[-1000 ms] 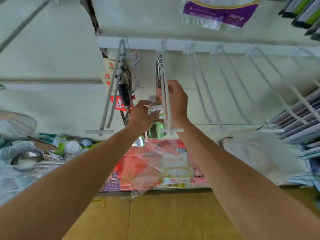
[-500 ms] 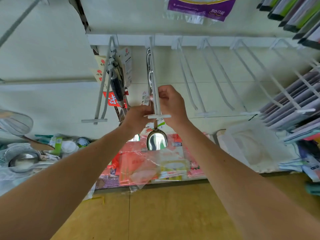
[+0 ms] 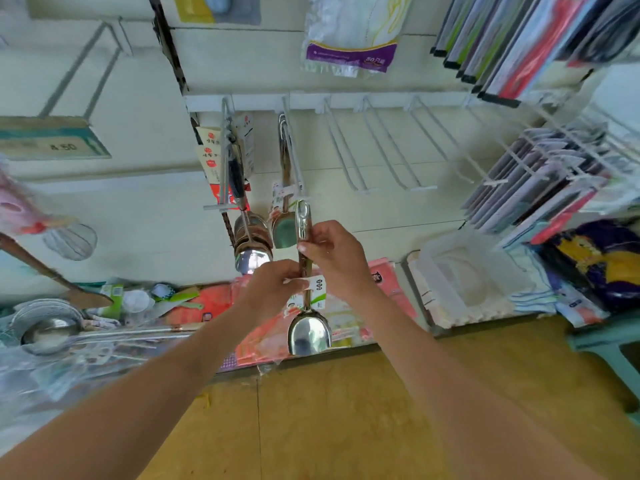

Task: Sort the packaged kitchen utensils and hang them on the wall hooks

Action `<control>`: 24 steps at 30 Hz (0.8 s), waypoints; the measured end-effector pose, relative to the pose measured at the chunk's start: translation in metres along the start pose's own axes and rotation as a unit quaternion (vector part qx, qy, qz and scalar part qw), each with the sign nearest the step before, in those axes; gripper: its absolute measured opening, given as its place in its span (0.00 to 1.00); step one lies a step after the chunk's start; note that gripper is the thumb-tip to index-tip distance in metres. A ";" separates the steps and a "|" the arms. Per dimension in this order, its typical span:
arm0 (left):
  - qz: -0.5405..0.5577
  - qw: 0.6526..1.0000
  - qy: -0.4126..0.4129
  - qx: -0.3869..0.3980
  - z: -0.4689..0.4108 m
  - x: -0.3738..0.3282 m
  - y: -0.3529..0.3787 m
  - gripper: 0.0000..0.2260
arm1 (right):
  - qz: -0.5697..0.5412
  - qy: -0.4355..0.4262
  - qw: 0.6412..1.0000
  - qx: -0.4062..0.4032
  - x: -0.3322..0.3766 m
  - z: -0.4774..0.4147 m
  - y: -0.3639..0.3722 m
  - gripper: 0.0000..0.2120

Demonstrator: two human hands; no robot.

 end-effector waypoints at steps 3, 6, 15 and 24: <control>-0.005 1.000 0.004 0.013 0.028 0.001 0.007 0.03 | 0.002 0.013 1.000 0.001 0.005 0.030 0.007 0.08; -0.009 0.999 0.027 0.016 0.057 0.008 0.004 0.03 | 0.003 0.025 1.000 0.013 0.015 0.050 0.024 0.08; 0.113 0.989 -0.076 -0.065 0.173 0.108 -0.087 0.06 | -0.003 -0.007 0.990 0.143 0.072 0.064 0.184 0.08; 0.223 0.922 -0.187 -0.255 0.340 0.246 -0.196 0.07 | 0.047 -0.092 0.936 0.337 0.144 0.091 0.427 0.11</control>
Point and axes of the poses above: each hand's wrist, its own z-axis away from the middle knuckle, its own y-axis out of the palm, x = y × z, the point moved 2 cm from there along -z, towards the middle knuckle, and after that the axes turned 7 degrees about x, right-handed, at the moved point
